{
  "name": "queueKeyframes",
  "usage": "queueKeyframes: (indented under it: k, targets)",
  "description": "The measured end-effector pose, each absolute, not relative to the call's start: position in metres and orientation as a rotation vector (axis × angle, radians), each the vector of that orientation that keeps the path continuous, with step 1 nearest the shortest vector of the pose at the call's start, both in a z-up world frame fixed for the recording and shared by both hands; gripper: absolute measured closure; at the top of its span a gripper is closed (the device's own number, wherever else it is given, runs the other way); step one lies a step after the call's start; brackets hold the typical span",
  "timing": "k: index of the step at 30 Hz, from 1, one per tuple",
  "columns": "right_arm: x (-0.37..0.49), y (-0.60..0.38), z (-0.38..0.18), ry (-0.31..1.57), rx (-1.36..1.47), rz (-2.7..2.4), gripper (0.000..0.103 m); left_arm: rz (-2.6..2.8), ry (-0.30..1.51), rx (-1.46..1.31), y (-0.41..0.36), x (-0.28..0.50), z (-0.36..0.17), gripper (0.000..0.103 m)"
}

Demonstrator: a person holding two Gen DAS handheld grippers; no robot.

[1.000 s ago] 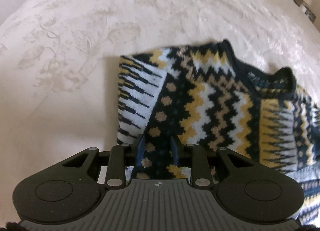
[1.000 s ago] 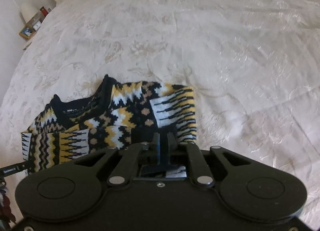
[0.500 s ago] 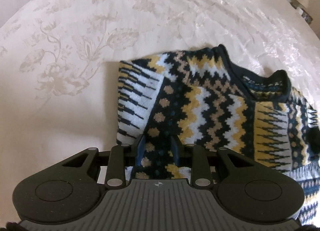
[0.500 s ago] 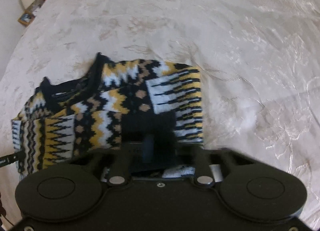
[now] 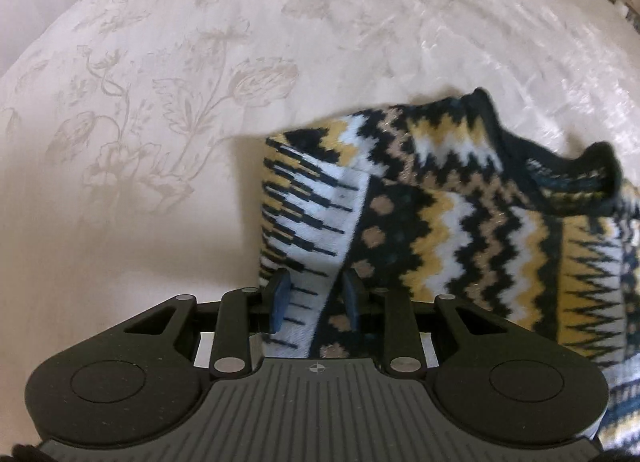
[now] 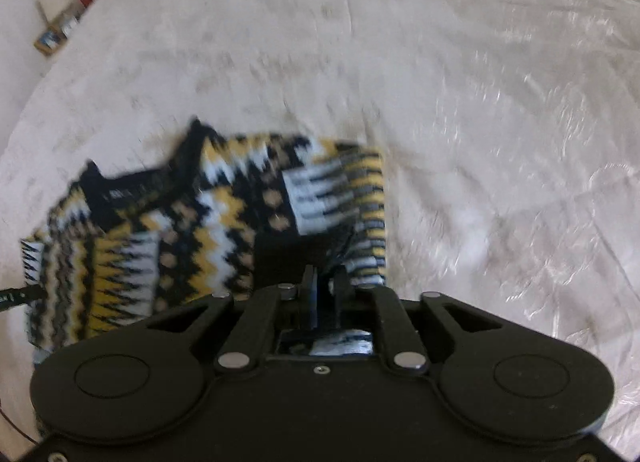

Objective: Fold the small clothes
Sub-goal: 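Grasp the folded side edge of the sweater with both tools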

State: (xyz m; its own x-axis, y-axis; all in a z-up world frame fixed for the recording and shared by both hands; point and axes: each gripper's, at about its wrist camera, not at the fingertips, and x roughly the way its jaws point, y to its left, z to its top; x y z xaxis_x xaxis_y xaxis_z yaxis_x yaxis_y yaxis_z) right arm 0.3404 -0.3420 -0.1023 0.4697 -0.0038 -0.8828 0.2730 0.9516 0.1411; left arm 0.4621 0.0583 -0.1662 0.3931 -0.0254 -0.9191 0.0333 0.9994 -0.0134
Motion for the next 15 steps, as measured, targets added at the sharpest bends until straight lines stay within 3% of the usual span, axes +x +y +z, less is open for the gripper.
queueKeyframes:
  k: [15]
  targets:
    - [0.337,-0.335,-0.115,1.062,0.185,-0.206,0.069,0.008,1.151,0.107,0.044,0.467,-0.172,0.067]
